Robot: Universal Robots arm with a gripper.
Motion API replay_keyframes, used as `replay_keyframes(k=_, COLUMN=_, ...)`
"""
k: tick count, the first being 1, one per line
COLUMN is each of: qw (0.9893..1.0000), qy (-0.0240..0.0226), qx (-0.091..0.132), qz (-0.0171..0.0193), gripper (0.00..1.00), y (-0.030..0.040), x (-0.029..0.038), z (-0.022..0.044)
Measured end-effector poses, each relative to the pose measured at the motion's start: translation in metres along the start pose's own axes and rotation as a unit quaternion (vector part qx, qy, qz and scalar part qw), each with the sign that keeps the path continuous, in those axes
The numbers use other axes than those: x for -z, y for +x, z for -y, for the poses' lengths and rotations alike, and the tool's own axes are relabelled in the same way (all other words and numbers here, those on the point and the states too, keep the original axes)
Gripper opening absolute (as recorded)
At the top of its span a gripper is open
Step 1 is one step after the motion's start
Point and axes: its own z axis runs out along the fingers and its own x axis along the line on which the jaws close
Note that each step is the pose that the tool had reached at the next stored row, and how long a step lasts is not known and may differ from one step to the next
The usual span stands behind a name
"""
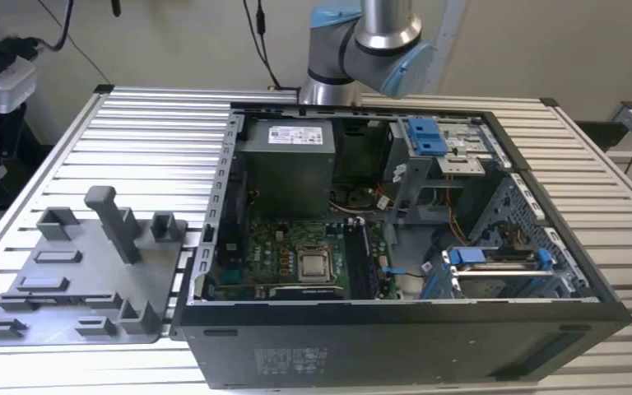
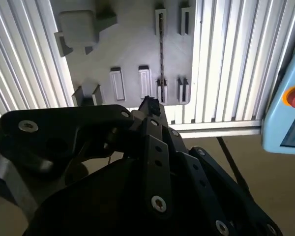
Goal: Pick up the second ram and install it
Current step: 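Pick up the second ram and move it above second insertion slot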
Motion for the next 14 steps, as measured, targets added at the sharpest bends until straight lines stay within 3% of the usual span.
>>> replay_keyframes(k=4, qw=0.9995, qy=0.0000, qx=0.032, qz=-0.0013, gripper=0.11, y=0.0000, x=-0.0001, z=0.0000)
replay_keyframes(k=7, qw=0.9983, qy=-0.0003, qx=0.059, qz=-0.0022, gripper=0.11, y=0.0000, x=-0.0002, z=0.0000)
replay_keyframes(k=10, qw=0.9963, qy=-0.0008, qx=0.085, qz=-0.0029, gripper=0.11, y=0.0000, x=-0.0003, z=0.0000)
replay_keyframes(k=14, qw=0.9927, qy=-0.0013, qx=0.121, qz=-0.0039, gripper=0.11, y=0.0000, x=-0.0004, z=0.0000)
